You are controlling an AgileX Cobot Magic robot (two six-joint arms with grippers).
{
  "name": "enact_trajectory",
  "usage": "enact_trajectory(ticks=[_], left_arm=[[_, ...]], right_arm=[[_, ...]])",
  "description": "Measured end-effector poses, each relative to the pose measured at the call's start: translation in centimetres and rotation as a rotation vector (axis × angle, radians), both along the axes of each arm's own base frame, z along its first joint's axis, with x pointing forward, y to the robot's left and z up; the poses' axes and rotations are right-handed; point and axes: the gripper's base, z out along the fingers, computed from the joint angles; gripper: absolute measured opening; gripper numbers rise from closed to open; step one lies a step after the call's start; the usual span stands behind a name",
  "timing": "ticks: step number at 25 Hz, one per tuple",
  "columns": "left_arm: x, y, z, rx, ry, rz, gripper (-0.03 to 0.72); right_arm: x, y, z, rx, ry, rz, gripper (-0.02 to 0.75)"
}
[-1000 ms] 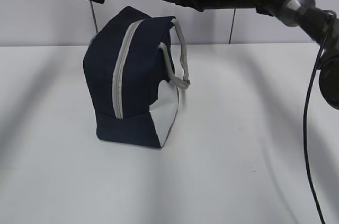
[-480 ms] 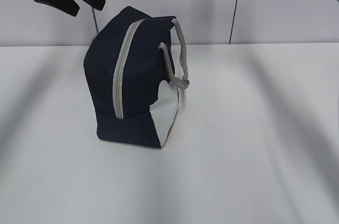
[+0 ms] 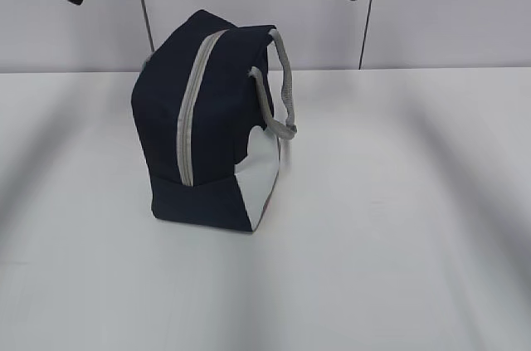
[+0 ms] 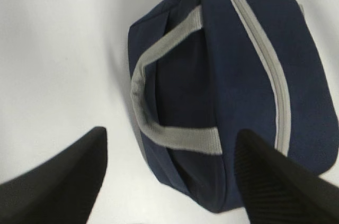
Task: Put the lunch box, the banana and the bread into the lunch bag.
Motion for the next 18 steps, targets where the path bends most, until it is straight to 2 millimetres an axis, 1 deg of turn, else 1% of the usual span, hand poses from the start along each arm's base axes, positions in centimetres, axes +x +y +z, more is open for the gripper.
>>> enact_trajectory(ticks=[2, 4, 6, 8, 9, 11, 14, 18], left_arm=[[-1.4, 0.2, 0.0, 0.004, 0.020, 0.000, 0.500], [-3.0, 0.4, -0.7, 0.010, 0.060, 0.001, 0.494], [-5.0, 0.7, -0.9, 0.013, 0.086, 0.003, 0.484], [-7.1, 0.9, -1.6, 0.013, 0.124, 0.004, 0.472], [-8.2, 1.0, -1.6, 0.008, 0.128, 0.004, 0.465], [-10.5, 1.3, -2.1, 0.004, 0.155, 0.006, 0.459], [-14.2, 1.8, -2.3, 0.002, 0.156, 0.009, 0.455], [-19.0, 2.7, -2.3, 0.020, 0.087, 0.024, 0.449]], right_arm=[[-1.0, -0.6, -0.1, -0.016, 0.006, -0.069, 0.523], [-1.9, -1.1, 0.1, -0.031, 0.003, -0.139, 0.523], [-3.1, -1.5, 0.2, -0.044, 0.003, -0.195, 0.524], [-4.4, -1.5, 0.3, -0.062, -0.003, -0.233, 0.523], [-5.1, -1.5, 0.2, -0.068, 0.000, -0.245, 0.523], [-6.5, -1.0, 0.1, -0.082, -0.001, -0.261, 0.523], [-8.9, 0.0, -0.1, -0.108, -0.005, -0.283, 0.523], [-12.2, 1.6, 0.1, -0.144, -0.046, -0.305, 0.523]])
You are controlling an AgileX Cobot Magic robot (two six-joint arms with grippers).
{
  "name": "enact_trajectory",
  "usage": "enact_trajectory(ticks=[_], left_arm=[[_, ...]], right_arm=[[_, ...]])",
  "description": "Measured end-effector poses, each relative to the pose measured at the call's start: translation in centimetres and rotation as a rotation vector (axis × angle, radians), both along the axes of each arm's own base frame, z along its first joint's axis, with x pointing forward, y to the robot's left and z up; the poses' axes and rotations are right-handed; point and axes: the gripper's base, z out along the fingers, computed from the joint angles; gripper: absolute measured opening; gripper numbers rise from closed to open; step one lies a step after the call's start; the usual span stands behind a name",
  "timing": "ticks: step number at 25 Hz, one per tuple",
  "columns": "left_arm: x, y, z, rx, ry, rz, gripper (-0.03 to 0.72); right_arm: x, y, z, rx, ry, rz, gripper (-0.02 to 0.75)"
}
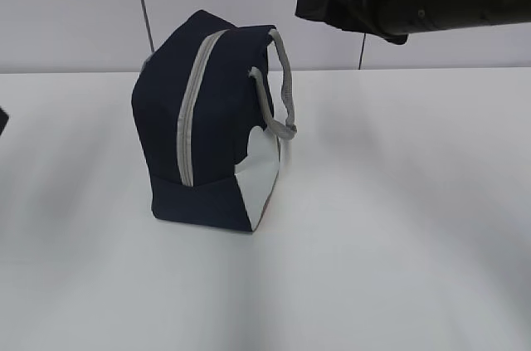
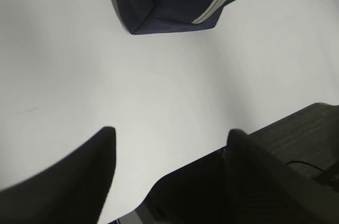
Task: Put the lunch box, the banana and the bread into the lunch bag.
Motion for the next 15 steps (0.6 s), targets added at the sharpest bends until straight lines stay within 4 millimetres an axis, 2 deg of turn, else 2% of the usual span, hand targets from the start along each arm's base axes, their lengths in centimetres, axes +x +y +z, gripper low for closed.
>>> enact_trajectory(ticks=[7, 12, 15], left_arm=[[-7.5, 1.1, -0.8, -0.019, -0.113, 0.034, 0.445], [-12.0, 2.0, -3.1, -0.012, -0.222, 0.055, 0.437], [-14.0, 2.5, -5.0, 0.014, -0.262, 0.062, 0.437]], right_arm=[[-5.1, 2.1, -1.0, -0.066, -0.021, 0.026, 0.523], [-7.2, 1.4, -2.0, -0.106, -0.013, 0.034, 0.524], [-8.3, 0.7, -1.8, -0.120, -0.033, 0.037, 0.523]])
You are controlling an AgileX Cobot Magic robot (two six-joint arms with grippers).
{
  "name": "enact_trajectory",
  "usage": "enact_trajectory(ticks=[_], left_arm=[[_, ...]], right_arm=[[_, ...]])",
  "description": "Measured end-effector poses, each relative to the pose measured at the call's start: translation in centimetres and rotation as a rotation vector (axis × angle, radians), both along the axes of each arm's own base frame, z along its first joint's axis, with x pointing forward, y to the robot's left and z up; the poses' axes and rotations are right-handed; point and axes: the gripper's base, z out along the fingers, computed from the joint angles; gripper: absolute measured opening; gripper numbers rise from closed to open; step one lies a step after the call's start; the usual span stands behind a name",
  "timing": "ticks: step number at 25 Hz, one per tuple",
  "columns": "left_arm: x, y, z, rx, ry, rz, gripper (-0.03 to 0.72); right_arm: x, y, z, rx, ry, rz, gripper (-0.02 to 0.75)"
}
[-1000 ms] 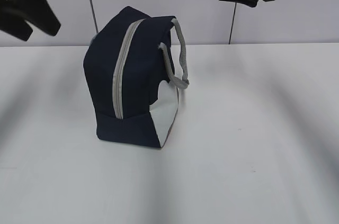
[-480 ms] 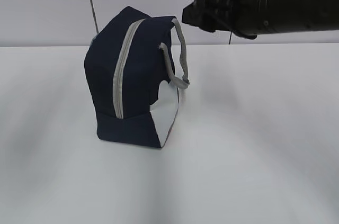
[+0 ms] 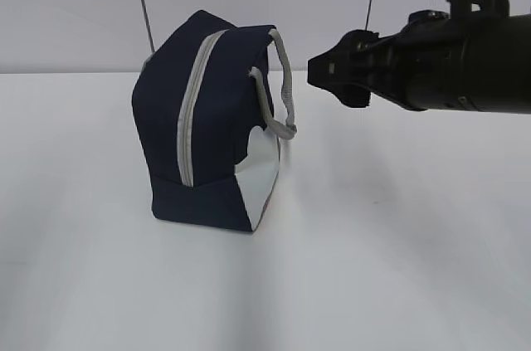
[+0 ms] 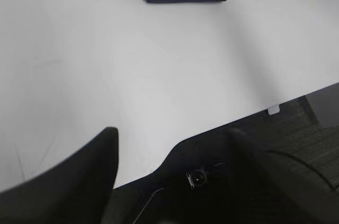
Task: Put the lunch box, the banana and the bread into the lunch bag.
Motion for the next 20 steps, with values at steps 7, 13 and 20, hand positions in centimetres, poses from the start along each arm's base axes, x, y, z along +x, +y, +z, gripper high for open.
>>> enact_trajectory(ticks=[7, 13, 20], left_arm=[[-3.0, 0.6, -2.3, 0.009, -0.101, 0.009, 0.430], [-3.5, 0.8, -2.3, 0.015, -0.144, 0.016, 0.384], [-3.5, 0.8, -2.3, 0.013, -0.145, 0.016, 0.346]], right_arm=[[-3.1, -1.5, 1.1, 0.007, -0.058, 0.009, 0.523], [-5.6, -2.8, 1.1, 0.017, -0.083, 0.011, 0.523], [-7.4, -3.8, 0.8, 0.011, -0.110, 0.008, 0.523]])
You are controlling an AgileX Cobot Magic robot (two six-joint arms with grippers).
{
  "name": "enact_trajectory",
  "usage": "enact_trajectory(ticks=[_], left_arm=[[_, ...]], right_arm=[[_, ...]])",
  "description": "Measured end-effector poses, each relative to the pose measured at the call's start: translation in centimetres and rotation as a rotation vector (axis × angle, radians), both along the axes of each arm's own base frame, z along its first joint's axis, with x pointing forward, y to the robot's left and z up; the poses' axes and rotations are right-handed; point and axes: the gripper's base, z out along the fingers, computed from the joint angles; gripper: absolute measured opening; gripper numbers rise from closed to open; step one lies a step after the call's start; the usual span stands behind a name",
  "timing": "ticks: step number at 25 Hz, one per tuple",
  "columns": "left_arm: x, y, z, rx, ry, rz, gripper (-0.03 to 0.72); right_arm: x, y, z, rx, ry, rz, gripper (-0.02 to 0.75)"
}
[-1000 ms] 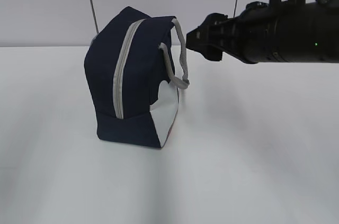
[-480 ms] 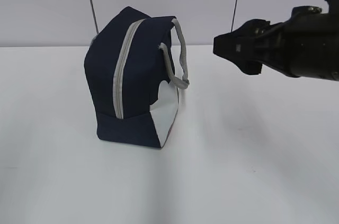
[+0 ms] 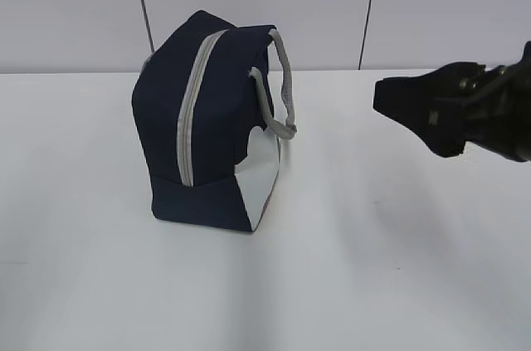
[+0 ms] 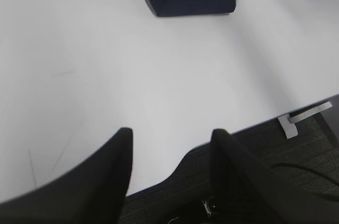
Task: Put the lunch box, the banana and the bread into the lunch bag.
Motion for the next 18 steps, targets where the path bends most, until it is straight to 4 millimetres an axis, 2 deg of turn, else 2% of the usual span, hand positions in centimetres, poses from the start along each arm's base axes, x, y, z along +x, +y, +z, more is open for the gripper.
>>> enact_trajectory(ticks=[9, 13, 18], left_arm=[[0.0, 0.0, 0.0, -0.001, -0.001, 0.000, 0.337], [0.0, 0.0, 0.0, -0.002, -0.001, 0.000, 0.318], [0.0, 0.0, 0.0, -0.001, -0.001, 0.000, 0.304]], right_arm=[[-0.3, -1.6, -3.1, -0.160, -0.003, -0.095, 0.523], [-0.3, -1.8, -3.5, -0.233, -0.017, -0.090, 0.523], [-0.4, -3.1, -3.7, -0.342, 0.090, -0.199, 0.523]])
